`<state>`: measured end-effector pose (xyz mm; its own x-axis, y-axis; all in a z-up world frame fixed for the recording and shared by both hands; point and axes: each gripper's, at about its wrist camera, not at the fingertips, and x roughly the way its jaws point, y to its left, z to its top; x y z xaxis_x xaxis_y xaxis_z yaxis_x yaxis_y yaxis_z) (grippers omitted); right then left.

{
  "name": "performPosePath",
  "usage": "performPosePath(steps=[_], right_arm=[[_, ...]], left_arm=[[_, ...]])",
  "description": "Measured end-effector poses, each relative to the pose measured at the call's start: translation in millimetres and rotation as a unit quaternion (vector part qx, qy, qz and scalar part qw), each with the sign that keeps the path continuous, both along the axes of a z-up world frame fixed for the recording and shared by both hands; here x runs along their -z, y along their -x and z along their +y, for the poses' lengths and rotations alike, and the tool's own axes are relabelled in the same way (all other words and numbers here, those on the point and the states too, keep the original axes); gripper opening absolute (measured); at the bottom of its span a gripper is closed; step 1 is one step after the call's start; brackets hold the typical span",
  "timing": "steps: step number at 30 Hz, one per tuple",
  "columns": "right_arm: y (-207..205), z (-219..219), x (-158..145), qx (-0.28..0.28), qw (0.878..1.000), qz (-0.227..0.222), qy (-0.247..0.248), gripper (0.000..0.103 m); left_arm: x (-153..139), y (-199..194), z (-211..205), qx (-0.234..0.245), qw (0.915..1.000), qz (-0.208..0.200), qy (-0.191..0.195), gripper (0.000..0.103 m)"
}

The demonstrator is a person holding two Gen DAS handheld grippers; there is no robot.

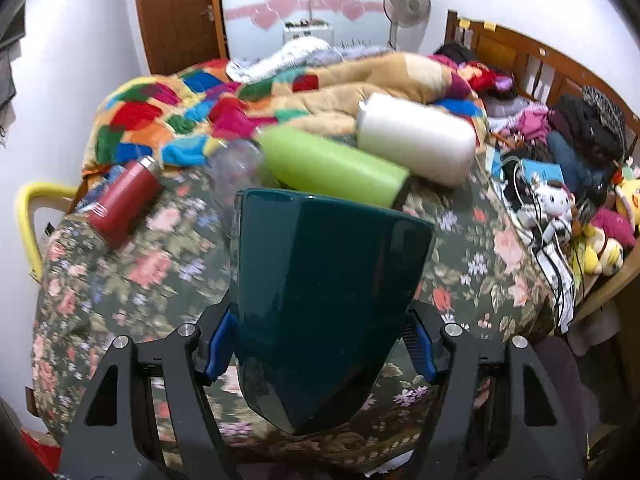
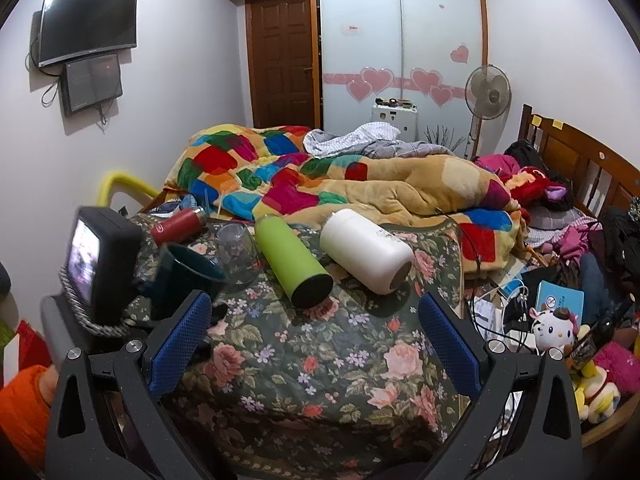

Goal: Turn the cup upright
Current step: 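Lift the teal mug with the left tool and carry it toward the right tool, then lower the mug and open the left tool while the right tool grasps the mug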

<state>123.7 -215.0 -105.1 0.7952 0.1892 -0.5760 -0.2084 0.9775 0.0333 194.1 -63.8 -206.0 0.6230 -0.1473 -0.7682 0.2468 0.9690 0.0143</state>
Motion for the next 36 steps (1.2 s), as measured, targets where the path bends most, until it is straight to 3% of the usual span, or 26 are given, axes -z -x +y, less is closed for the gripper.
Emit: performPosePath(steps=[11, 24, 32, 36], right_arm=[[-14.1, -11.1, 25.1, 0.01, 0.999, 0.039, 0.003, 0.103], [-31.3, -11.6, 45.5, 0.01, 0.996, 0.086, -0.011, 0.103], [-29.6, -0.6, 44.9, 0.007, 0.996, 0.087, 0.0, 0.103], [-28.1, 2.7, 45.8, 0.006, 0.996, 0.091, 0.004, 0.103]], left_arm=[[57.0, -26.7, -20.5, 0.001, 0.9982, 0.059, -0.009, 0.07], [63.0, -35.4, -20.8, 0.004, 0.9965, 0.084, 0.002, 0.07], [63.6, -19.8, -13.8, 0.009, 0.995, 0.099, 0.009, 0.071], [61.2, -16.9, -10.5, 0.004, 0.9962, 0.086, 0.011, 0.091]])
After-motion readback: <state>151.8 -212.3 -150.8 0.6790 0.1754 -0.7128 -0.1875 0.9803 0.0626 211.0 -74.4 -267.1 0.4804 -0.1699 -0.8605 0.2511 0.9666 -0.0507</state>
